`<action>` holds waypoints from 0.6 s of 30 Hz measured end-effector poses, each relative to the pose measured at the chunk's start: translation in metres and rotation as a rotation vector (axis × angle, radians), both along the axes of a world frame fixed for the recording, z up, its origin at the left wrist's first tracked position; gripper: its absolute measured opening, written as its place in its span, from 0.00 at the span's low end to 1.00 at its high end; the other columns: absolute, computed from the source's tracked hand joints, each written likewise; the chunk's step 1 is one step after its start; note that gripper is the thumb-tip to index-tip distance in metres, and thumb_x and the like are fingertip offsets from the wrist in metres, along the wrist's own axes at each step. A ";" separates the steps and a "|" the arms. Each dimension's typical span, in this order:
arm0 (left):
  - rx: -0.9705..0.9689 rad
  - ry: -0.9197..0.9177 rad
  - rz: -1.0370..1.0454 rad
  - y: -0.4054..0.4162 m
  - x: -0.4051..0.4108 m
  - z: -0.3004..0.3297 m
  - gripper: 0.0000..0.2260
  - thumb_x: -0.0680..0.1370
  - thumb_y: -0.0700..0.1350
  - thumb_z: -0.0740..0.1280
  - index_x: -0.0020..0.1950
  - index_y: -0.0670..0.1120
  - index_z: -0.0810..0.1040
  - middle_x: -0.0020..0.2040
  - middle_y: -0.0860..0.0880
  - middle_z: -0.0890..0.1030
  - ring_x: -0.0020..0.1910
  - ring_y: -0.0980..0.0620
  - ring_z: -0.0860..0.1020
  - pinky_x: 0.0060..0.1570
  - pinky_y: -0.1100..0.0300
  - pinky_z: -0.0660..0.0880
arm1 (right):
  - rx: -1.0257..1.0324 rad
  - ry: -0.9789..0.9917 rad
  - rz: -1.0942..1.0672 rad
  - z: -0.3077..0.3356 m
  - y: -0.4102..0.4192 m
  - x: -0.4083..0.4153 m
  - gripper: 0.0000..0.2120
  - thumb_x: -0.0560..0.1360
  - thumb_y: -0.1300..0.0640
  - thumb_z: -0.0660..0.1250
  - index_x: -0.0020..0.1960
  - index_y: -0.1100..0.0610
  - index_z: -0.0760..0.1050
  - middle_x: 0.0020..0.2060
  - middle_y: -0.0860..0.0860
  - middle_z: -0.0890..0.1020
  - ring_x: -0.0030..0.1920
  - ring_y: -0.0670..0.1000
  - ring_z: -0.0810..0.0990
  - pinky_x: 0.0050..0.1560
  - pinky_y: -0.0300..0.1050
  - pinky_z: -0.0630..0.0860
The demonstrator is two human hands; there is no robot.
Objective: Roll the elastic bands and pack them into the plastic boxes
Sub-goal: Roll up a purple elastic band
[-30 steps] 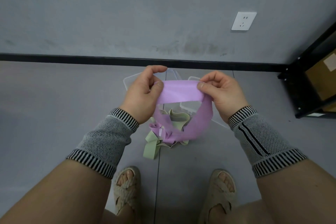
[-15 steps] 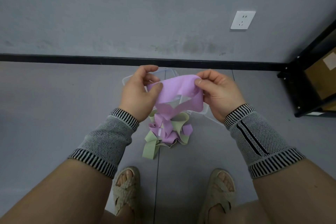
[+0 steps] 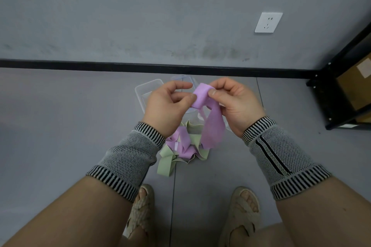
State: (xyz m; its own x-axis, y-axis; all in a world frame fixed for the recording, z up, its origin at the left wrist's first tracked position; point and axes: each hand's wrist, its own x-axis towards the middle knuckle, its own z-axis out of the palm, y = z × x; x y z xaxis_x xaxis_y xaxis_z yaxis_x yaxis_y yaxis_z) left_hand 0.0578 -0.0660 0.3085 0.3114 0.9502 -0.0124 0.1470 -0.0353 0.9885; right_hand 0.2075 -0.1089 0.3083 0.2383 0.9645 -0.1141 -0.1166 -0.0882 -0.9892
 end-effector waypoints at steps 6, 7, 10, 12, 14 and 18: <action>0.091 0.106 0.029 0.005 -0.006 0.003 0.10 0.75 0.38 0.67 0.50 0.53 0.75 0.33 0.56 0.83 0.35 0.57 0.79 0.40 0.63 0.77 | -0.100 -0.268 -0.056 -0.007 0.003 0.005 0.09 0.72 0.64 0.69 0.39 0.51 0.78 0.36 0.48 0.81 0.35 0.41 0.78 0.36 0.33 0.73; 0.116 0.138 0.028 0.005 -0.008 0.002 0.10 0.76 0.38 0.66 0.51 0.53 0.75 0.34 0.55 0.82 0.36 0.56 0.79 0.39 0.64 0.77 | -0.135 -0.317 -0.052 -0.008 0.003 0.006 0.09 0.72 0.63 0.70 0.40 0.50 0.78 0.37 0.48 0.81 0.37 0.43 0.78 0.36 0.33 0.71; 0.149 0.186 0.015 0.007 -0.012 0.001 0.10 0.76 0.38 0.66 0.54 0.51 0.75 0.37 0.54 0.82 0.37 0.56 0.79 0.40 0.65 0.77 | -0.184 -0.320 -0.010 -0.011 0.002 0.004 0.07 0.72 0.60 0.71 0.47 0.50 0.77 0.43 0.49 0.82 0.42 0.45 0.79 0.40 0.35 0.71; 0.158 0.192 0.003 0.007 -0.013 0.002 0.10 0.76 0.38 0.65 0.55 0.51 0.75 0.37 0.53 0.82 0.37 0.57 0.79 0.42 0.64 0.76 | -0.180 -0.344 0.014 -0.010 0.003 0.001 0.11 0.72 0.59 0.71 0.54 0.52 0.76 0.49 0.48 0.81 0.47 0.44 0.79 0.46 0.37 0.74; 0.170 0.203 -0.017 0.008 -0.013 0.002 0.11 0.76 0.38 0.65 0.55 0.51 0.74 0.36 0.54 0.82 0.35 0.58 0.78 0.41 0.65 0.75 | -0.165 -0.359 0.041 -0.009 0.003 -0.003 0.18 0.73 0.59 0.70 0.62 0.53 0.73 0.54 0.48 0.79 0.53 0.45 0.79 0.55 0.40 0.75; 0.183 0.231 -0.061 0.008 -0.014 0.001 0.11 0.77 0.37 0.64 0.55 0.51 0.74 0.33 0.56 0.81 0.30 0.60 0.75 0.36 0.67 0.72 | -0.166 -0.412 0.092 -0.009 0.003 -0.006 0.17 0.75 0.58 0.68 0.63 0.53 0.73 0.46 0.51 0.83 0.49 0.47 0.81 0.54 0.42 0.74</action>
